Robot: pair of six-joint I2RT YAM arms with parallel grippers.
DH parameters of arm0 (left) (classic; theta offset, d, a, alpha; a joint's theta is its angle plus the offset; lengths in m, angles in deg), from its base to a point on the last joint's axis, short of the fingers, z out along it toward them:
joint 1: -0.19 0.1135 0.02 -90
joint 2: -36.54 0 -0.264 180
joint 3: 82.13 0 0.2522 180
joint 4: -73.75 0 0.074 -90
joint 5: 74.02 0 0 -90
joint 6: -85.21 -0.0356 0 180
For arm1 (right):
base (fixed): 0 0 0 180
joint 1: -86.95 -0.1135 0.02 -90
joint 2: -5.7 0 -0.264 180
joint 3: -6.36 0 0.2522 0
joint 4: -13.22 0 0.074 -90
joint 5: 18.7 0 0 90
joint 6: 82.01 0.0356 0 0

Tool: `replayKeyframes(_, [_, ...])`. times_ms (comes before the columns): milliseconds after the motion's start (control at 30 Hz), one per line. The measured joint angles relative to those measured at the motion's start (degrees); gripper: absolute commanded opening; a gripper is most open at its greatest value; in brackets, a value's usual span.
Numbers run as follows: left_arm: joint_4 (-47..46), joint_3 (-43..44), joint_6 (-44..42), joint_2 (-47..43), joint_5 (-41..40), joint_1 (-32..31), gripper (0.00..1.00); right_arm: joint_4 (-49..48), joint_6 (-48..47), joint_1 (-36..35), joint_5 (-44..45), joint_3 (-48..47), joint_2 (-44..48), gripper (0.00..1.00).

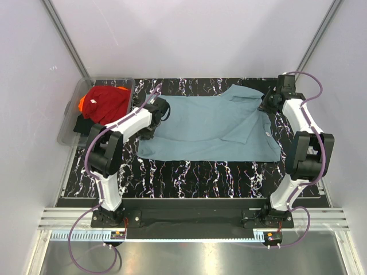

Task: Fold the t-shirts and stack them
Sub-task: Fold the tshirt

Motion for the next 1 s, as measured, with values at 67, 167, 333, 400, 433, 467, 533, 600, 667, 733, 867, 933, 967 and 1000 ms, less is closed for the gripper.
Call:
replayKeyframes(67, [1.5,2.1,0.6,0.0,-1.3,0.0,0.40,0.7,0.1,-0.3,0.5,-0.6,0.0,0.27])
replayKeyframes(167, [1.9,5.0,1.4,-1.0,-1.3,0.0,0.43,3.1,1.2,-1.1,2.9,-1.6,0.1,0.34])
replayKeyframes(333, [1.7,3.4,2.4,-9.7,6.4,0.0,0.46,6.9,3.7,-1.6,4.0,-0.1,2.7,0.43])
replayKeyframes(400, [1.3,1.3,2.8,-14.4,10.5,0.0,0.46,7.9,5.0,-1.6,2.9,2.3,5.3,0.40])
replayKeyframes(433, [0.6,-0.1,3.0,-16.5,12.5,0.0,0.46,8.3,5.8,-1.6,2.3,3.7,6.7,0.38])
replayKeyframes(467, [0.3,-1.7,3.2,-18.5,14.3,0.0,0.46,8.5,6.6,-1.6,1.6,5.1,8.0,0.37])
replayKeyframes(533, [-1.1,-5.5,3.6,-21.1,16.9,-0.1,0.47,8.8,8.3,-1.6,0.3,8.4,10.6,0.34])
replayKeyframes(600, [-2.3,-9.5,4.1,-21.9,19.1,0.0,0.47,9.0,9.9,-1.6,-0.8,11.4,12.2,0.34])
replayKeyframes(667, [-3.5,-13.2,4.6,-21.6,21.4,0.7,0.51,8.9,11.2,-1.6,-2.1,14.1,12.9,0.33])
replayKeyframes(733, [-4.0,-15.8,4.9,-21.6,23.3,1.6,0.53,8.2,12.1,-1.6,-3.0,17.2,13.1,0.33])
replayKeyframes(867, [-5.5,-17.7,5.1,-21.6,24.7,3.5,0.56,7.5,13.1,-1.6,-3.6,22.2,13.0,0.33])
replayKeyframes(933, [-7.3,-18.5,5.1,-21.6,25.4,4.7,0.56,6.8,13.4,-1.6,-3.5,23.6,13.0,0.33])
replayKeyframes(967, [-8.1,-18.9,5.1,-21.6,25.8,5.4,0.56,6.3,13.4,-1.6,-3.5,24.2,13.0,0.33])
replayKeyframes(1000, [-9.0,-19.5,5.0,-21.6,26.2,6.2,0.56,5.8,13.5,-1.6,-3.5,24.5,13.0,0.33])
